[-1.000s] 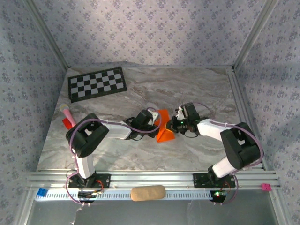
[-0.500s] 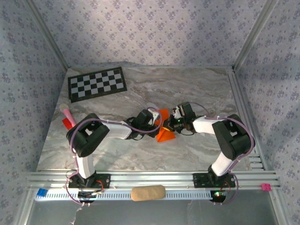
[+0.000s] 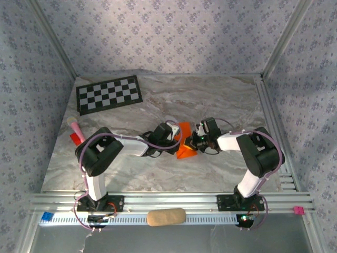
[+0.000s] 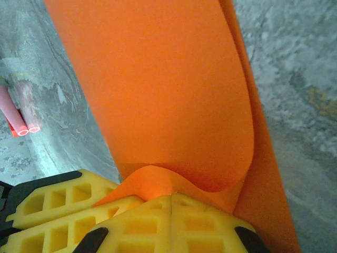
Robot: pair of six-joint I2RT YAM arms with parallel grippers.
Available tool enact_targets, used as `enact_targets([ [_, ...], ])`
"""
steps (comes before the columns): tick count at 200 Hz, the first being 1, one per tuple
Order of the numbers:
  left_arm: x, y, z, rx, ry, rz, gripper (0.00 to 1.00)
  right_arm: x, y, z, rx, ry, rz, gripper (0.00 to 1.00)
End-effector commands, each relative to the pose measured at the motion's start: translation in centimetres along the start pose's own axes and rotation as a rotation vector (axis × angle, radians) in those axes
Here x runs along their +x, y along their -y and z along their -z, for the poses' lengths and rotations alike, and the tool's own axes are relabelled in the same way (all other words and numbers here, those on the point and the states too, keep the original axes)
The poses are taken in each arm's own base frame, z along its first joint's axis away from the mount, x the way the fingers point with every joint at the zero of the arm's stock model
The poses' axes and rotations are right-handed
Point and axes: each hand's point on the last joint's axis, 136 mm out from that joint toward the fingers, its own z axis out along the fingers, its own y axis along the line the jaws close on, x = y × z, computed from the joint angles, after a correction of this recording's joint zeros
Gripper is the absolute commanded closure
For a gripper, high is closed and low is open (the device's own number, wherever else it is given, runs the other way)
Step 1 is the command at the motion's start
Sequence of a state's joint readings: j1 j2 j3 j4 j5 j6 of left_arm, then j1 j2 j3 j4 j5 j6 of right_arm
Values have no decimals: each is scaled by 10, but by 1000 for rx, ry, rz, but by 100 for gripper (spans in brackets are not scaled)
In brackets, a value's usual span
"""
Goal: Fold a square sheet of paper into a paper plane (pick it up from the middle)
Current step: Third fold the triangle at the center of the table.
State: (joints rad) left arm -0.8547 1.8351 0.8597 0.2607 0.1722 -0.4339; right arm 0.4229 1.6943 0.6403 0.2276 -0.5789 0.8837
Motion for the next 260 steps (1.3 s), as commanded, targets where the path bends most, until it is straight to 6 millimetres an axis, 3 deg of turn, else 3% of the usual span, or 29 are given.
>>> enact_targets([
  [1,19,-11,-5,-34,-75,5,90,6,19,-4,37,-14,-45,99],
  [39,21,-13,-3,-45,-79,4,90,-7,-9,13,4,30,4,98],
  [61,21,-14,-3,-51,-80,2,90,-17,-14,18,14,47,21,99],
  [100,21,-14,-3,-52,-80,1,90,-27,0,9,36,50,-18,99],
  [158,24,-16,-2,-61,-93,-2,90,-20,54,6,177,58,-110,99],
  [228,24,-17,-4,-71,-99,-3,90,-47,47,19,118,135,-114,97],
  [260,26,-18,-3,-72,-99,0,90,-53,54,26,153,183,-139,97],
])
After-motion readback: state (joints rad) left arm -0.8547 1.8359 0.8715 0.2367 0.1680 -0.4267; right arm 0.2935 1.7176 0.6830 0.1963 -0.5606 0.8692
